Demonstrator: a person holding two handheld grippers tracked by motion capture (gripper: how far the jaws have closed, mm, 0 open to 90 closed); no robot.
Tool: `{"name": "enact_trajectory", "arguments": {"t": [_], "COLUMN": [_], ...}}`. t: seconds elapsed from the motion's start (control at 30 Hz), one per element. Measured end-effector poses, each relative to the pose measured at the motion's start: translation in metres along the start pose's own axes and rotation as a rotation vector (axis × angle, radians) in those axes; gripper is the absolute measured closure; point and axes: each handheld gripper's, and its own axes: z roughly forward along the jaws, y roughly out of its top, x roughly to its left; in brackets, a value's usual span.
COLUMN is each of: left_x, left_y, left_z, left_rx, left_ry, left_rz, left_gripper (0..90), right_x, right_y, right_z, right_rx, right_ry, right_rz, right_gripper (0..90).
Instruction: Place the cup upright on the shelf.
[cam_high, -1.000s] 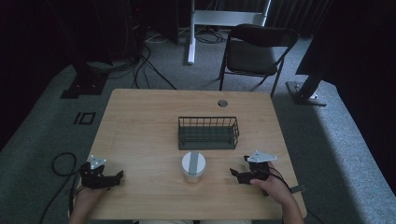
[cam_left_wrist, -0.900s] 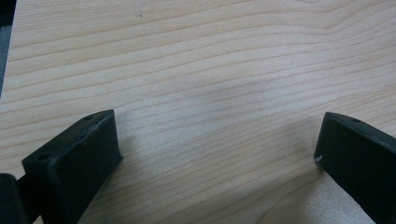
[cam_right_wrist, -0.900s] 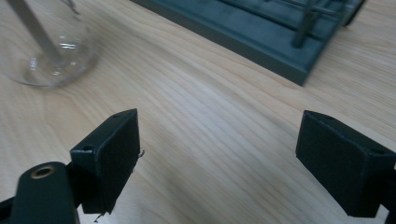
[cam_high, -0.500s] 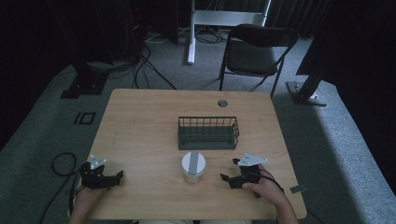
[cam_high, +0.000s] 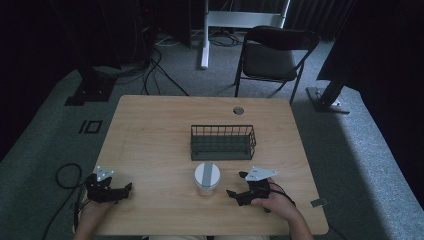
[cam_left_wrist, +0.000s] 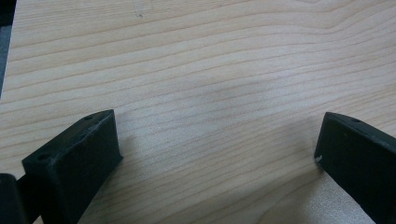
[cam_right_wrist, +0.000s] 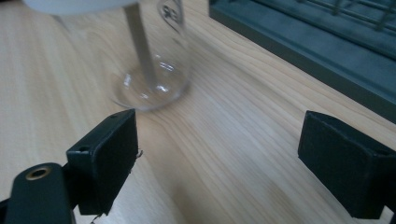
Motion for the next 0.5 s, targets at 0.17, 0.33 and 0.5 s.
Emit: {"name": "enact_trajectory", "arguments": {"t": [0.17,0.33,0.5], "left_x": [0.000,0.000,0.000], "left_y": [0.000,0.000,0.000], "left_z": [0.000,0.000,0.000], "left_rx": [0.000,0.000,0.000], "left_ry": [0.000,0.000,0.000], "left_rz": [0.000,0.000,0.000], "left_gripper": [0.2,0.2,0.2], "right_x": [0.006,0.011,0.018], "right_y": [0.003,0.003,0.006], "right_z": [0.004,0.009,0.014], "right_rx": [-0.019,-0.021,-0.033], "right_ry": [0.032,0.049,0.069], "right_rz": [-0.006,-0.019,-0.030], "right_gripper": [11.7,11.7,11.7]}}
